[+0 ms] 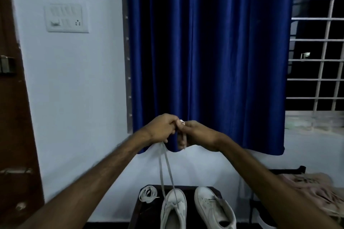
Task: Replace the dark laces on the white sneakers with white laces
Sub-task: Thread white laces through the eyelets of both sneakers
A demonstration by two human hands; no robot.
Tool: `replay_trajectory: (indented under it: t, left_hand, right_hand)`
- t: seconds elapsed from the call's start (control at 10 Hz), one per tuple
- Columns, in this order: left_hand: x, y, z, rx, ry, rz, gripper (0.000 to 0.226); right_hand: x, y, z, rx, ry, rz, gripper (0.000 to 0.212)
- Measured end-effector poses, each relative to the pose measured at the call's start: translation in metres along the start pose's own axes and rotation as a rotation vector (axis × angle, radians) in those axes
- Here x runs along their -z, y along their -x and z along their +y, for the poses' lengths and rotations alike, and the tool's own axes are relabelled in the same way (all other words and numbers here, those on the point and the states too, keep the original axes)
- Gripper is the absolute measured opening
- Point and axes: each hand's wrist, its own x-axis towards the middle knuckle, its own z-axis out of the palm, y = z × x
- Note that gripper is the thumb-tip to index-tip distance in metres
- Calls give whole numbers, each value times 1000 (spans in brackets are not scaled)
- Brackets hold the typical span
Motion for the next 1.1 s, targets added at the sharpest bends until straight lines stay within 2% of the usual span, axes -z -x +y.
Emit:
replay_trajectory:
  t: [0.1,0.2,0.3,0.4,0.5,0.6,0.7,0.8,0.9,1.0,1.1]
  left_hand:
    - [-2,-4,-9,13,2,74,34]
    - [-8,-4,-16,17,207,87,42]
    - [-27,3,-14,103,477,56,38]
    - [-51,14,-24,192,579,-63,31]
    - [-62,25,-47,215,438,-137,28]
    - [-63,31,-66,189,354,-74,26]
    - [-67,37,-84,139,221,-21,28]
    - [-77,42,-104,113,146,41,31]
    - [-88,47,-110,89,338,97,29]
    - [-101,50,-113,153,484,76,28]
    - [-120,60,-127,179,354,-77,21]
  right_hand:
    - [-1,7,-2,-99,-155,-56,49]
    - [-3,3,-3,-37,-559,-187,49]
    - [-12,-11,-17,181,-1057,-89,50]
    - [-14,-31,-17,339,-1005,228,52]
    - [-7,-36,11,339,268,397,36]
    - [-14,-30,56,216,1171,135,19]
    - [-26,-17,90,80,1013,194,43]
    - [-47,-7,93,-216,409,29,66]
    - [-62,-3,83,-269,-552,-191,57]
    - [-74,-13,84,-97,-894,-43,52]
    - [-83,-29,102,18,-920,186,50]
